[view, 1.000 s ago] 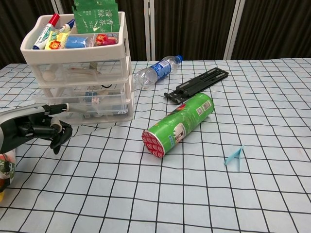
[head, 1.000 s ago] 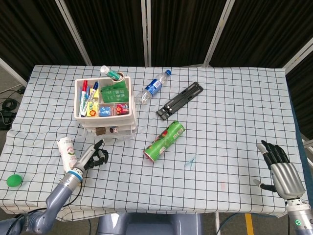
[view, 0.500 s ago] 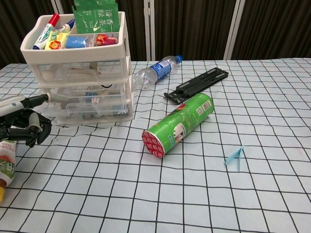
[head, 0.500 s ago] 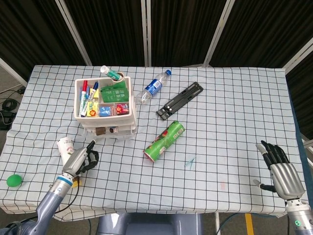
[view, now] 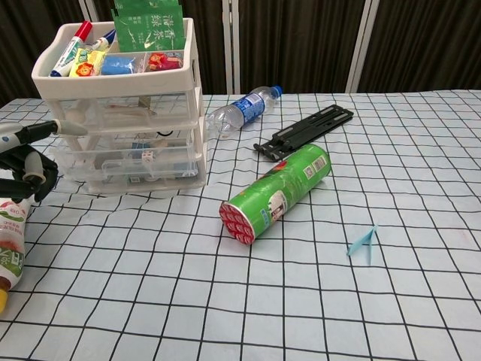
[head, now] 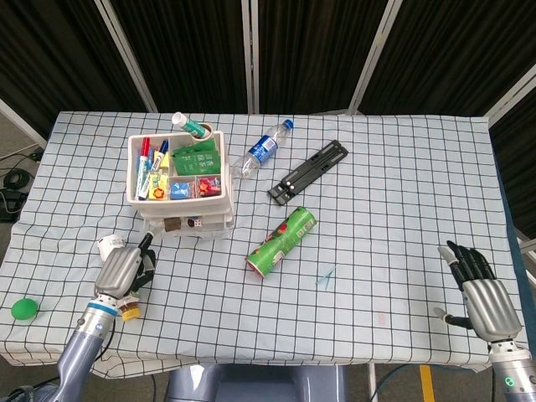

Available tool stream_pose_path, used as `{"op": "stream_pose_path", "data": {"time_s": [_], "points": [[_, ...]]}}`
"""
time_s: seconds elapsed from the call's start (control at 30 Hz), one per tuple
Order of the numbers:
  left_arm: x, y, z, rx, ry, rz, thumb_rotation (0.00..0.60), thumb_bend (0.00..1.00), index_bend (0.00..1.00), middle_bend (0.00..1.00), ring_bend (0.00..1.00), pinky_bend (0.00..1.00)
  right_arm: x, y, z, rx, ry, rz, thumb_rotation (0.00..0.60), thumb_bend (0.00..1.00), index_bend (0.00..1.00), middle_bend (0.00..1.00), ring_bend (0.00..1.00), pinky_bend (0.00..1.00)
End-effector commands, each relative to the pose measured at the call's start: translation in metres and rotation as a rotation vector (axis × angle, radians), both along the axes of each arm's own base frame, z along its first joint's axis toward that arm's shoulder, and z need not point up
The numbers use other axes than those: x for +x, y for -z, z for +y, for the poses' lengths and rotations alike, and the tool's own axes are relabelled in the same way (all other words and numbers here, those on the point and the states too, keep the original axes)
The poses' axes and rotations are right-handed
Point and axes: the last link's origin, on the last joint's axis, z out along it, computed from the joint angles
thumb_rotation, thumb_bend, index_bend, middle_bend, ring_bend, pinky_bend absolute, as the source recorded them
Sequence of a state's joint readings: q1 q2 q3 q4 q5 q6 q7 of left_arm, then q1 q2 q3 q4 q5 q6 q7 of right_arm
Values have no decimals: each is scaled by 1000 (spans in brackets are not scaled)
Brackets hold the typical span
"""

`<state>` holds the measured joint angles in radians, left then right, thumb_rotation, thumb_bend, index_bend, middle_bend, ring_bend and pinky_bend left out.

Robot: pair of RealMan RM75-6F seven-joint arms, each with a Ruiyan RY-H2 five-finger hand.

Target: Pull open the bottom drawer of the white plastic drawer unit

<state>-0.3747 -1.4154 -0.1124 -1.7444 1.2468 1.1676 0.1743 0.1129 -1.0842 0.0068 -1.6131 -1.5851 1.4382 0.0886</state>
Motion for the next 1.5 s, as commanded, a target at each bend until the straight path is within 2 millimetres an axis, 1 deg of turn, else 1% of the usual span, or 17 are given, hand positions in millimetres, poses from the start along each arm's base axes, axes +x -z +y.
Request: {"op": "stream_pose_path", "data": {"time_s": [0.03, 0.13, 0.27, 0.67, 0.9, 1.0, 1.03, 1.1, 1.17, 1.23, 1.27, 1.33, 1.5], "points": [[8, -5, 7, -18, -40, 37, 600, 1000, 137, 733, 730, 613, 0, -1, 0, -2, 1, -2, 600, 17, 24, 0, 0, 0], [9, -5, 10, -30, -55, 59, 600, 1000, 137, 738, 735, 621, 0, -1, 0, -1, 2, -4, 600, 18, 24, 0, 0, 0], [14, -6, 11, -76, -82, 33, 600, 1000, 136, 739, 737, 625, 0, -2, 0, -1, 1, -6, 600, 18, 24, 0, 0, 0], [14, -6, 19, -69, -96, 62, 600, 1000, 102, 739, 737, 625, -1, 0, -1, 2, 0, -4, 600, 17, 24, 0, 0, 0], [14, -3, 20, -86, -111, 70, 600, 1000, 102, 739, 743, 626, -1, -1, -1, -1, 0, -4, 600, 17, 24, 0, 0, 0], [14, -2, 21, -94, -117, 66, 600, 1000, 125, 741, 745, 630, -1, -1, -1, 0, -1, -4, 600, 17, 24, 0, 0, 0], [14, -2, 21, -93, -119, 59, 600, 1000, 144, 742, 747, 632, 0, -1, -1, -1, -1, -4, 600, 18, 24, 0, 0, 0], [15, -2, 21, -90, -122, 40, 600, 1000, 233, 744, 749, 634, 0, -1, -1, -3, -1, -5, 600, 18, 24, 0, 0, 0], [15, -2, 21, -90, -120, 35, 600, 1000, 410, 744, 750, 637, 0, -2, -1, -5, -3, -7, 600, 18, 24, 0, 0, 0], [15, -2, 21, -90, -117, 34, 600, 1000, 507, 744, 751, 640, 0, -2, -1, -7, -5, -8, 600, 17, 24, 0, 0, 0], [16, -3, 21, -87, -116, 26, 600, 1000, 534, 744, 751, 640, 0, -2, -1, -8, -6, -9, 600, 17, 24, 0, 0, 0], [17, -3, 21, -79, -110, 14, 600, 1000, 553, 744, 751, 640, 0, -2, -1, -10, -8, -9, 600, 17, 24, 0, 0, 0], [18, -4, 18, -81, -98, 9, 600, 1000, 555, 744, 752, 640, 0, -2, 0, -8, -9, -8, 600, 17, 24, 0, 0, 0]]}}
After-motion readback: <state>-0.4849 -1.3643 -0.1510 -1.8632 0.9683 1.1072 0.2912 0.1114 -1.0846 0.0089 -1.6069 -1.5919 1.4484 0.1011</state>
